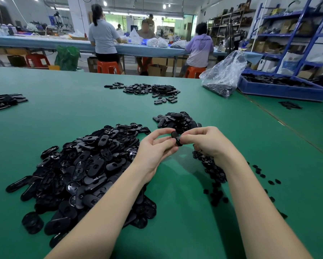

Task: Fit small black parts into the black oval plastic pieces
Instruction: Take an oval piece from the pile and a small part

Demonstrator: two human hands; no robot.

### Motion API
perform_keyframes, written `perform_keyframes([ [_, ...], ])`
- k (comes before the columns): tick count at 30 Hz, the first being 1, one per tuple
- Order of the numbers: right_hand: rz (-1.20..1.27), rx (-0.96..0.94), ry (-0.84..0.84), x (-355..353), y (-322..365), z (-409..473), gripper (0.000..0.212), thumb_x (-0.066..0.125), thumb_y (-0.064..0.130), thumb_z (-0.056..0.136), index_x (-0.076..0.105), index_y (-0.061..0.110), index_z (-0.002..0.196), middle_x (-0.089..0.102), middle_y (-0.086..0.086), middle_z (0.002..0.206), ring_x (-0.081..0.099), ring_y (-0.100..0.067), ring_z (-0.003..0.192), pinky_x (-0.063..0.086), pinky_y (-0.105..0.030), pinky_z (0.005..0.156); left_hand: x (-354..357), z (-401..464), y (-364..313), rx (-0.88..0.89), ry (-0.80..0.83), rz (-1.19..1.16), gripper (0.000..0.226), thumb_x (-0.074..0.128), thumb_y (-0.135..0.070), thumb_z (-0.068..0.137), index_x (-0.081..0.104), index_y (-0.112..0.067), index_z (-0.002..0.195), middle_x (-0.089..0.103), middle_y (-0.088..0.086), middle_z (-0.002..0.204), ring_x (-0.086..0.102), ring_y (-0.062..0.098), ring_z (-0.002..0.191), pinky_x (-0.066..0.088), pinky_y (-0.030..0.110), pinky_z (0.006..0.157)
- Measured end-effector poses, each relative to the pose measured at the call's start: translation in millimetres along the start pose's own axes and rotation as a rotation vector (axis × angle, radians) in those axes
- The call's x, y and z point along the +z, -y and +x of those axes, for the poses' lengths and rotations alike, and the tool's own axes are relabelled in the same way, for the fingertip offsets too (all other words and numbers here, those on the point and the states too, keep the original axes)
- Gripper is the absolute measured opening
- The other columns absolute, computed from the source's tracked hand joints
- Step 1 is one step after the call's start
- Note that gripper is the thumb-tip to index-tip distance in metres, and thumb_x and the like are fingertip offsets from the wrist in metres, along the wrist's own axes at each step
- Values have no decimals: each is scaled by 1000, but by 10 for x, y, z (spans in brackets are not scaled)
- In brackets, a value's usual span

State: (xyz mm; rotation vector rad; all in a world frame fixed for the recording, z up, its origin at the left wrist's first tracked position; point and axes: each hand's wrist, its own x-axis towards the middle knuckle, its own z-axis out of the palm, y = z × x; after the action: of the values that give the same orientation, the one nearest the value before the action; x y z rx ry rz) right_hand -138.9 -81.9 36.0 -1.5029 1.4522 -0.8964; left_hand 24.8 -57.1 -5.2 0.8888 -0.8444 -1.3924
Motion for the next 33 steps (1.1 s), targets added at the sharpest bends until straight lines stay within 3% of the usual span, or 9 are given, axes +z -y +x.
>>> perform_keyframes([
  [5,-4,14,-20,6,-1,-8,4,84,25,77,82,25,74,57,3,59,36,-4,41,30,-12,38,11,2,12,25,8,27,25,67,9,89,72,-13,100,77,12,96,74,20,84,58,21,76],
  [9,21,16,-23,34,9,-13,3,83,20,80,80,21,80,54,14,45,36,0,34,29,-10,35,10,-1,6,15,0,2,26,68,10,87,73,-13,97,77,12,95,74,21,81,58,20,75],
  [13,24,17,-54,42,14,-15,15,86,28,79,77,21,88,72,11,63,44,3,36,31,-10,37,-12,2,-12,0,13,-67,25,65,12,88,70,-10,99,77,11,92,75,21,82,58,20,74],
  [17,32,4,-26,4,-12,-25,19,89,43,74,78,29,82,72,14,69,45,1,43,33,-11,39,-23,11,-31,-25,25,-145,22,63,11,90,66,-7,102,76,13,90,74,23,83,59,24,75],
  [22,10,-56,24,-1,-38,-24,18,89,41,74,76,29,72,59,5,68,41,-6,50,35,-16,46,-2,14,3,-34,20,26,20,66,1,92,62,-15,104,71,10,88,69,15,78,56,21,72],
  [26,-4,-81,72,-3,-13,-18,15,88,36,77,76,29,70,57,6,65,41,-9,51,36,-23,54,-2,19,3,-9,41,-5,24,61,7,92,68,-10,106,70,12,83,67,14,72,56,19,74],
  [33,-105,-108,2,33,-9,38,10,83,26,79,75,23,74,54,17,52,44,-2,44,37,-19,50,6,19,23,-8,18,14,19,63,11,90,67,-4,101,74,11,82,69,14,67,56,19,73],
])
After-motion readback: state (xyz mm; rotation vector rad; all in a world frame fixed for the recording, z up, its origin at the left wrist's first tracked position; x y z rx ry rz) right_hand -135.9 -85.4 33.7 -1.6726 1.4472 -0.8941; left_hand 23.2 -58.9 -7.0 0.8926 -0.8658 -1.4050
